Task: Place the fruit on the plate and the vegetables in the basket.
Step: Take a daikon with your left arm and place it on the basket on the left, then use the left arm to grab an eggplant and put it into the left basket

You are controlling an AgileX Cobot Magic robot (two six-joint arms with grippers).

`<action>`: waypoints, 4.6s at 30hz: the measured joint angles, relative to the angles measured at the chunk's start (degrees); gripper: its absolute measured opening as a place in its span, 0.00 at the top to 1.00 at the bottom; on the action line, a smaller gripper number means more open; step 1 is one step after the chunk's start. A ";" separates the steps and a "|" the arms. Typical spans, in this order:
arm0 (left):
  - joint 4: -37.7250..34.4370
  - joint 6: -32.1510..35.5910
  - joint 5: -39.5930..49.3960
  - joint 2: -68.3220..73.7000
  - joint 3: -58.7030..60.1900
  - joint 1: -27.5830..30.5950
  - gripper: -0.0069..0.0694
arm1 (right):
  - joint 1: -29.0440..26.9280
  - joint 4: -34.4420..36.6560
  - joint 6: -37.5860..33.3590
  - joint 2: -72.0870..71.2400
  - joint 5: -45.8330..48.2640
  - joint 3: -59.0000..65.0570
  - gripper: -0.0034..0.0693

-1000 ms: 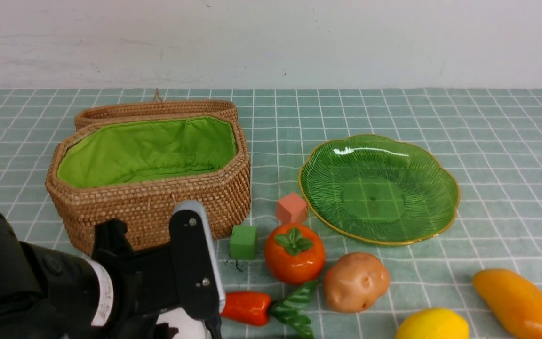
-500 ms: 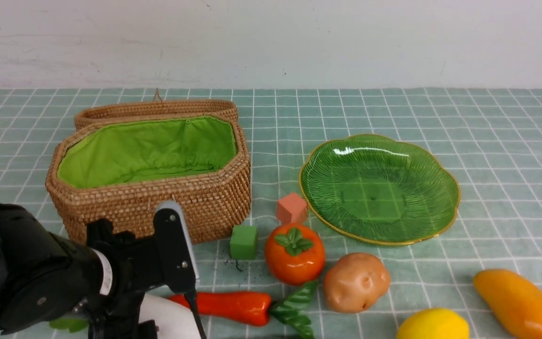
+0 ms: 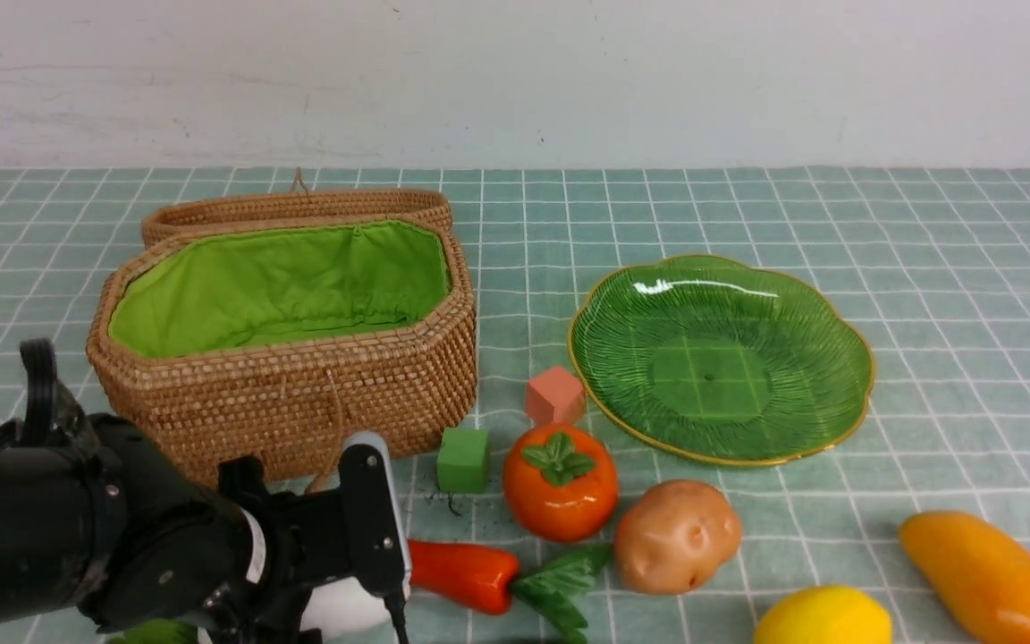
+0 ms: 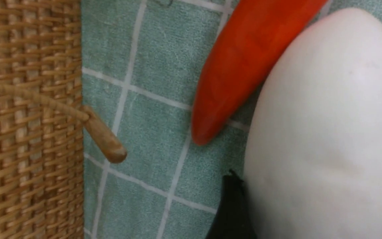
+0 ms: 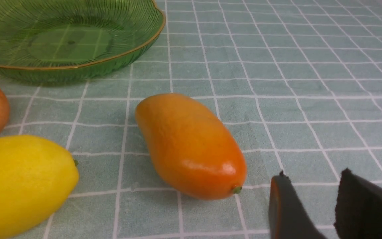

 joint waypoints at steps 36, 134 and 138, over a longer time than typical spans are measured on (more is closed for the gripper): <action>-4.19 -6.25 15.45 -14.31 -0.11 0.00 0.27 | 0.00 0.00 0.00 0.00 0.00 0.00 0.62; -26.34 13.76 27.67 6.99 -25.04 -19.15 0.21 | 0.00 0.00 0.00 0.00 0.00 0.00 0.62; -26.40 13.62 23.45 7.71 -25.26 -20.49 0.16 | 0.00 0.00 0.00 0.00 0.00 0.00 0.62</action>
